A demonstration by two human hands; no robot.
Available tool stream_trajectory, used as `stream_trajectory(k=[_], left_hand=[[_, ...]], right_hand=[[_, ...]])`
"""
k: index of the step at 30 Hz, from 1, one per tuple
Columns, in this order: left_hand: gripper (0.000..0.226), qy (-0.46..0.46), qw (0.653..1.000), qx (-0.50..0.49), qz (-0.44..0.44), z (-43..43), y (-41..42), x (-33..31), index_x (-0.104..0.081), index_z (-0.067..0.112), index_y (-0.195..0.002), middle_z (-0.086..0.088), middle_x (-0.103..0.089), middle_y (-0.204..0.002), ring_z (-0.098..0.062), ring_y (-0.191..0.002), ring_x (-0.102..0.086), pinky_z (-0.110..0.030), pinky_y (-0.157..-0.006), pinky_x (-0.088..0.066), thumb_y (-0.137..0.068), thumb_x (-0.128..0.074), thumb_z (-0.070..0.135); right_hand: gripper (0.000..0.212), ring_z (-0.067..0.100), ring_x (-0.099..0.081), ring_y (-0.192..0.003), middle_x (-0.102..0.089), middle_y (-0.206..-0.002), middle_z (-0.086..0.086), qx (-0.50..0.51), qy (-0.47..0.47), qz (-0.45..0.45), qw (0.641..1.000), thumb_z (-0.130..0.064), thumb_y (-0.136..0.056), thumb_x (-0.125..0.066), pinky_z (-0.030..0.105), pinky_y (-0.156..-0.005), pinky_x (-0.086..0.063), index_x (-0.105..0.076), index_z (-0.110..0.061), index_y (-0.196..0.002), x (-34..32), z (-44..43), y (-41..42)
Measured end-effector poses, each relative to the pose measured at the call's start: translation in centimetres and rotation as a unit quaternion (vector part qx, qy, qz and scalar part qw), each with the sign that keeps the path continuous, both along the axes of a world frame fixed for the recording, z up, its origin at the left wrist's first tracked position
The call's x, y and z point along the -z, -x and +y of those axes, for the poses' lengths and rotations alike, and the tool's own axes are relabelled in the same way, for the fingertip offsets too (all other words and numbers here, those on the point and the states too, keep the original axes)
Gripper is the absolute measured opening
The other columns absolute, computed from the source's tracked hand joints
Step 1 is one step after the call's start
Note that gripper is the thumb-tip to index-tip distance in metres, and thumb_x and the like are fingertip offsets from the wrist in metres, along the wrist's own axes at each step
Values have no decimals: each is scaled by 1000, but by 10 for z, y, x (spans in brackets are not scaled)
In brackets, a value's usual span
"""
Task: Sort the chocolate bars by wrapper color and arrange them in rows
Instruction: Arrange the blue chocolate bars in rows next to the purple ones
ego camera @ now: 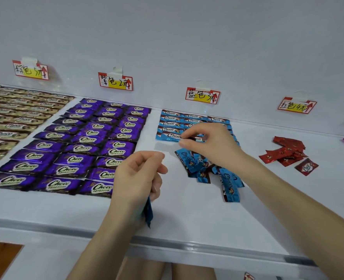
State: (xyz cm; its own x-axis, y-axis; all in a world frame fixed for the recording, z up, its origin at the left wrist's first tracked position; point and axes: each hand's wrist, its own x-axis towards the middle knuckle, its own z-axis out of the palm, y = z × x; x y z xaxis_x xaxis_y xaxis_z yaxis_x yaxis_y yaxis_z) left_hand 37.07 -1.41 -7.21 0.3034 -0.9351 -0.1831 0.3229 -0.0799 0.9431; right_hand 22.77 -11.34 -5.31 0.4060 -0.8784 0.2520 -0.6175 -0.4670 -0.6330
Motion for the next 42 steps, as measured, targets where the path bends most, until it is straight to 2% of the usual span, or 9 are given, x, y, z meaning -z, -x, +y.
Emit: stream_trajectory(k=[7,12,17,21,26,30,34,38,42], left_hand=[[14,-1,999,-5,39,-1,0,6,-58,-1,-80,-2,-52,-49,-9,-31,-31,-14,-34,-22,-91,-55,8],[14,1,999,4,43,-2,-2,6,-58,-2,-83,-2,-51,-48,-9,-31,-32,-15,-33,-22,-90,-56,10],[14,5,999,5,41,-3,-3,7,-60,-2,-85,-3,-54,-52,-9,-32,-33,-15,-34,-23,-90,-56,11],[14,6,999,6,48,-3,-3,7,-59,-1,-84,-3,-54,-52,-9,-32,-33,-14,-35,-23,-90,-56,11],[15,2,999,9,44,-2,-3,7,-59,-1,-85,-2,-53,-52,-9,-33,-33,-15,-34,-23,-90,-56,12],[14,2,999,5,48,-2,-3,7,-59,-2,-86,-2,-53,-51,-9,-32,-33,-15,-34,-23,-90,-56,11],[14,6,999,5,48,-2,-3,7,-59,-2,-85,-2,-53,-51,-9,-33,-33,-15,-34,-24,-90,-56,10],[13,5,999,7,47,-3,-2,7,-59,-1,-83,-3,-54,-52,-9,-33,-34,-15,-34,-25,-89,-57,11],[14,5,999,9,43,-3,-2,8,-59,-1,-84,-2,-53,-51,-9,-32,-33,-14,-34,-25,-90,-56,11]], right_hand=[[18,-3,-47,-79,-66,-99,-7,-50,24,95,994,-27,-85,-64,1,-67,-36,-69,-16,-99,15,-11,-32],[22,8,-53,-89,-66,-102,-1,-50,5,142,989,-31,-86,-62,20,-77,-43,-67,-16,-101,24,-8,-27],[21,1,-48,-85,-63,-98,-8,-19,20,153,988,-37,-84,-62,7,-68,-36,-66,-21,-98,28,-7,-12],[20,1,-50,-84,-61,-93,-13,-18,7,162,987,-36,-83,-63,9,-69,-37,-66,-22,-97,26,-7,-1],[17,5,-52,-90,-61,-94,-12,-17,-3,137,990,-35,-84,-63,21,-75,-44,-66,-23,-96,21,-10,-7],[19,6,-50,-90,-64,-99,-5,-30,27,163,986,-34,-87,-60,15,-70,-39,-67,-19,-97,24,-14,-17],[22,7,-50,-92,-64,-100,-4,-31,56,193,979,-36,-87,-58,20,-75,-40,-70,-20,-97,27,-16,-17],[20,2,-43,-85,-65,-97,-5,-27,69,192,979,-30,-90,-55,8,-65,-32,-72,-20,-97,29,-17,-17],[21,2,-43,-85,-64,-97,-5,-18,67,195,978,-30,-91,-55,9,-66,-33,-72,-20,-98,30,-18,-17]])
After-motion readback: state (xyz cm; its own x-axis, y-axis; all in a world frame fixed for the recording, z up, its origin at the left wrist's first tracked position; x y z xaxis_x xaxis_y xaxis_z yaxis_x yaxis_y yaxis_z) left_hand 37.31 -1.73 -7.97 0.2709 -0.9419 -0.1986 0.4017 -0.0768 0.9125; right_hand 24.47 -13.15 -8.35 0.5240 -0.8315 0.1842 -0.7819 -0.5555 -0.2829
